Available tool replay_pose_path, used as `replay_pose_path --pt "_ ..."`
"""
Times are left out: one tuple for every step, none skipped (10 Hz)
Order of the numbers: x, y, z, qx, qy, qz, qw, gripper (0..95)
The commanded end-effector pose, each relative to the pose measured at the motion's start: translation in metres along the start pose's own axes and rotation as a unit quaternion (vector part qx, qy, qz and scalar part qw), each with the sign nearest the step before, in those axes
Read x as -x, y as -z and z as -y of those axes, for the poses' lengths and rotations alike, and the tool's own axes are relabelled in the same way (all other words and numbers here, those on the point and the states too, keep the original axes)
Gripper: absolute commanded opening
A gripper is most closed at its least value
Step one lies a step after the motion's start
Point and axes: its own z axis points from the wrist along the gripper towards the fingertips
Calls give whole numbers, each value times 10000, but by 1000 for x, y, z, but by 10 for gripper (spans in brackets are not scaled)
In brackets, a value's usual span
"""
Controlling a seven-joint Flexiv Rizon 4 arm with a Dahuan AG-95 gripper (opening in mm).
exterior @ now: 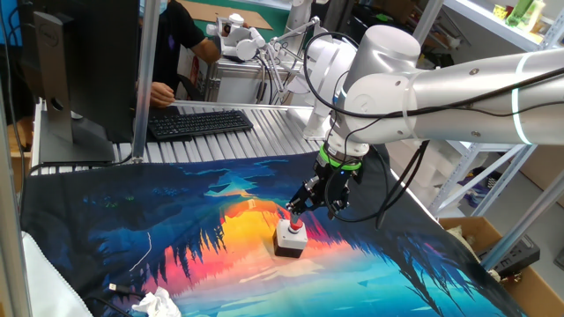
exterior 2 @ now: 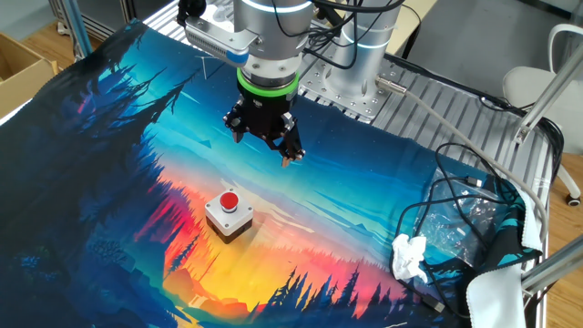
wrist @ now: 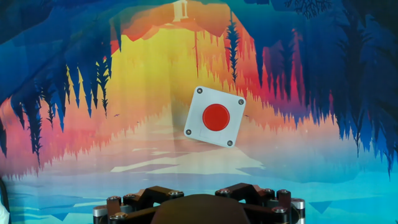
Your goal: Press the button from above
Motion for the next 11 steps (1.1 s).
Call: replay_pose_path --pt "0 0 0 1 0 -4 10000 0" --pt "0 0 0 25 -1365 -14 9906 0" --pt "0 0 0 28 -1366 -17 9906 0" --pt "0 0 0 34 -1367 -20 9906 0" --pt "0 0 0 38 -1367 -21 9906 0" --pt "0 0 0 40 -1369 -21 9906 0" --pt "0 0 0 42 -1371 -24 9905 0" --pt "0 0 0 41 -1371 -24 9905 0" --pt "0 0 0 42 -1371 -24 9905 0" --pt "0 0 0 42 -1371 -24 9905 0" --pt "0 0 0 42 -1370 -24 9906 0"
